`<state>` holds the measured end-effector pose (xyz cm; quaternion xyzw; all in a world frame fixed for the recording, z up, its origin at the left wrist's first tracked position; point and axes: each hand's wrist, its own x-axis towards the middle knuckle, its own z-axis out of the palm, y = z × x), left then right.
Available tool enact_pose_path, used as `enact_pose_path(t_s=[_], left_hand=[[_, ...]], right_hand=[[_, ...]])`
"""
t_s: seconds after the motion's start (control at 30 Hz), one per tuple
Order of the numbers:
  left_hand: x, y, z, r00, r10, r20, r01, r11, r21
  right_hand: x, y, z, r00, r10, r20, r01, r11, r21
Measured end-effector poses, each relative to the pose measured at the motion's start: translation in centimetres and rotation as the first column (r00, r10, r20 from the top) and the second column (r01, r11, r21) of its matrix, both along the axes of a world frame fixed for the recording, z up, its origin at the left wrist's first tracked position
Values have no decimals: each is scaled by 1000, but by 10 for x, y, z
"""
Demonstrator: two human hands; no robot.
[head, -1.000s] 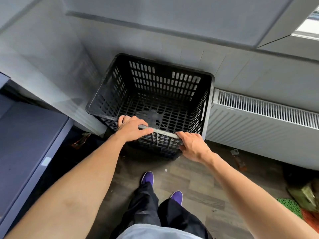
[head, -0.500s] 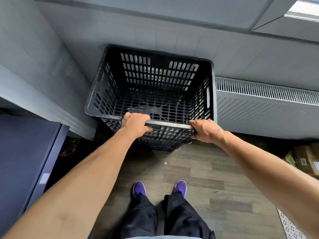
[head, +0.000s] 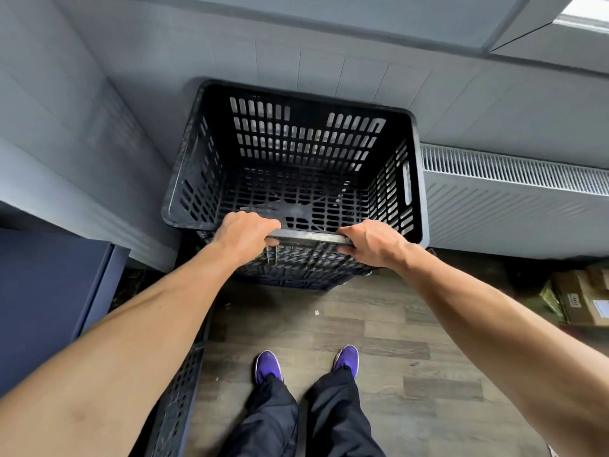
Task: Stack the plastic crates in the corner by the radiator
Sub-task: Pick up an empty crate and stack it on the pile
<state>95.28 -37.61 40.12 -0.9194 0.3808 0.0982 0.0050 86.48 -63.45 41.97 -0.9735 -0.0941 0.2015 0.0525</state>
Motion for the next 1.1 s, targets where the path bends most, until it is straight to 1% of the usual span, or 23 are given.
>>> enact_pose_path(t_s=[0.23,0.37,0.43,0.5,0.57,0.63,0.7,0.83,0.93,1.1], left_hand=[[7,-4,10,996,17,90,-11,998,-64],[4,-4,6,995,7,99,-1,998,-68],[-1,0,2,994,0,109,5,999,-46],[-2,1,2,994,2,113,2,1000,-27],[-1,1,5,997,5,78,-5,1000,10],[3,5,8,999,16,39,-17,999,50],[8,14,9,999,22,31,-24,997,74],[13,24,7,998,-1,65,-3,998,67],[13,24,5,995,-31,97,25,998,61],[11,26,6,993,-43,113,39,998,42]], right_hand=[[6,-8,14,987,85,135,-76,994,-74],[3,-6,9,990,52,128,-41,995,-90],[-5,0,2,989,10,146,4,995,-96],[-9,5,-1,987,-51,151,61,996,-62],[-12,5,-3,989,-102,107,106,994,-28],[-10,6,-3,989,-129,71,132,991,-32],[-5,10,-4,987,-146,63,149,988,-38],[3,23,-5,988,-144,56,148,987,-67],[6,24,-2,990,-109,85,117,989,-92],[2,28,2,990,-67,127,77,995,-71]])
